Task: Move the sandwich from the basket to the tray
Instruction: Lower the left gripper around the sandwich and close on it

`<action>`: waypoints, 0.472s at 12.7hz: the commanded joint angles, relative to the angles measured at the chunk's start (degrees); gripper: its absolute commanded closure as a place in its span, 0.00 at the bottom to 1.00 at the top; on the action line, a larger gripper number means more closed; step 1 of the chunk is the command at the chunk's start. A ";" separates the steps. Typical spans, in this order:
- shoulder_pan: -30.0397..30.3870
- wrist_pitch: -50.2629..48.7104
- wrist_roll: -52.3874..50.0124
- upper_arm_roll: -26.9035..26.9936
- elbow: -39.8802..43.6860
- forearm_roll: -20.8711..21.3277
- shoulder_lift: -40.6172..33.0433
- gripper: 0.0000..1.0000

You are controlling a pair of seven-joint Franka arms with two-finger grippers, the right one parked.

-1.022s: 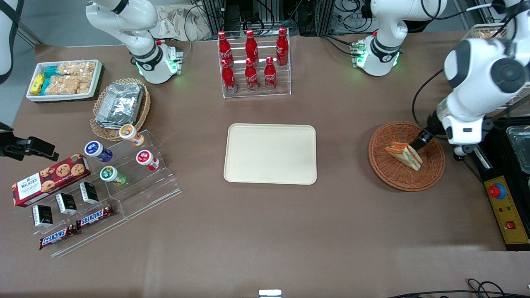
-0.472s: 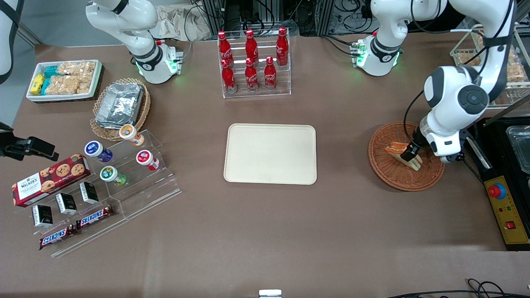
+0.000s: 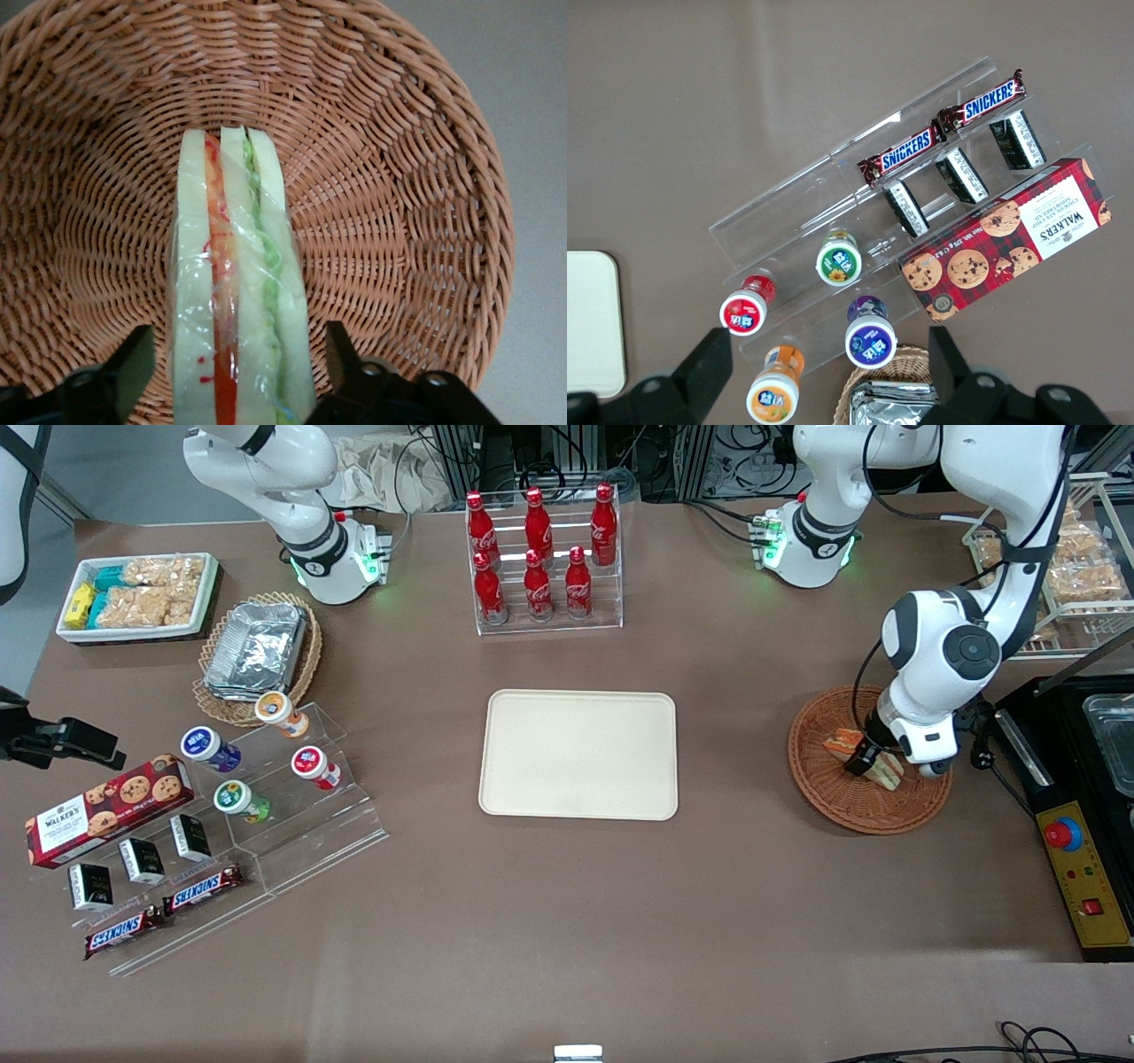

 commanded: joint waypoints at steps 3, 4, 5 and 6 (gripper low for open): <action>0.49 0.54 -0.87 0.14 -0.34 1.05 -1.58 1.00; 0.49 0.27 -0.43 0.22 -0.25 1.05 -1.76 1.00; 0.49 -0.08 -0.34 0.14 0.10 1.05 -2.72 1.00; 0.49 -2.26 0.18 0.14 0.88 1.05 -4.47 1.00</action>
